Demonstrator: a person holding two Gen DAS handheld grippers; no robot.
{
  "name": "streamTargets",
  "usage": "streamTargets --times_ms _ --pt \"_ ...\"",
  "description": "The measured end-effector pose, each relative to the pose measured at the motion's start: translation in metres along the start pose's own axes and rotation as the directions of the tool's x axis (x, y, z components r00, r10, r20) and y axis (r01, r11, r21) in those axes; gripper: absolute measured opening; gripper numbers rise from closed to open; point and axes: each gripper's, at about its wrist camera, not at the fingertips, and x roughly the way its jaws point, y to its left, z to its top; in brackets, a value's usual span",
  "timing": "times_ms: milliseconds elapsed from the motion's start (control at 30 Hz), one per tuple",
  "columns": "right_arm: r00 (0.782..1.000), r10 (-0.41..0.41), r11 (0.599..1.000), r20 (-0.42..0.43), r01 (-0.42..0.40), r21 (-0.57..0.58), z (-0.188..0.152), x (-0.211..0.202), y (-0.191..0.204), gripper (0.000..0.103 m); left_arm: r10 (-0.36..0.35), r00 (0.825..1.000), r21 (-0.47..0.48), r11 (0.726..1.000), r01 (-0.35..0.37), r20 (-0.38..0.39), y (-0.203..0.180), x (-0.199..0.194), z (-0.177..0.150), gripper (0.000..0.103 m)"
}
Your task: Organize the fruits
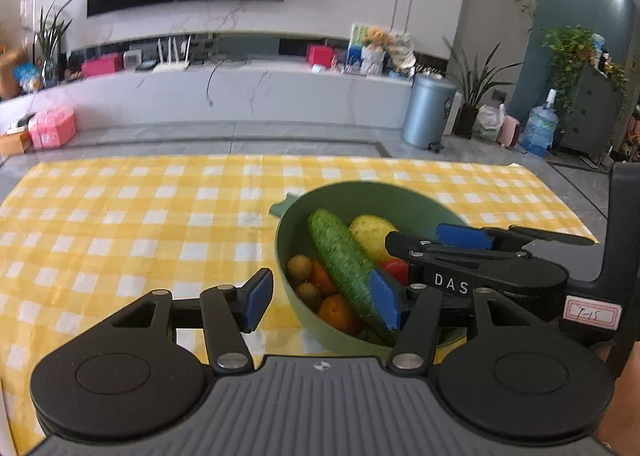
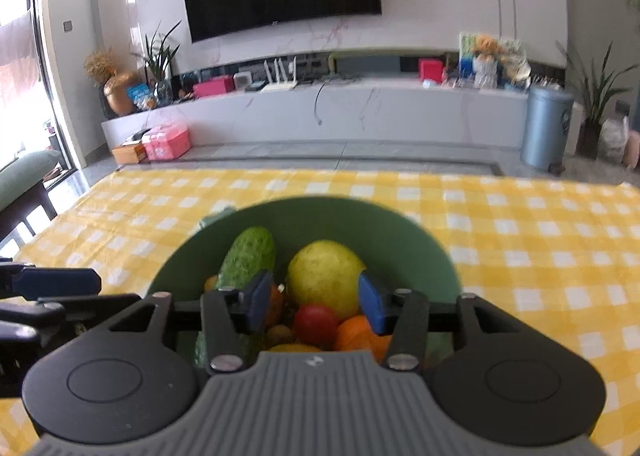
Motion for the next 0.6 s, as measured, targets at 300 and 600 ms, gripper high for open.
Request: streamTargets --times_ms 300,600 --pt "0.979 -0.100 0.994 0.176 0.091 0.061 0.004 -0.069 -0.005 0.077 0.014 0.980 0.110 0.993 -0.036 0.197 -0.024 -0.047 -0.008 0.083" --pt "0.956 -0.162 0.984 0.244 0.138 0.115 -0.021 -0.147 0.005 0.085 0.061 0.947 0.178 0.977 -0.122 0.315 -0.046 -0.085 -0.031 0.090"
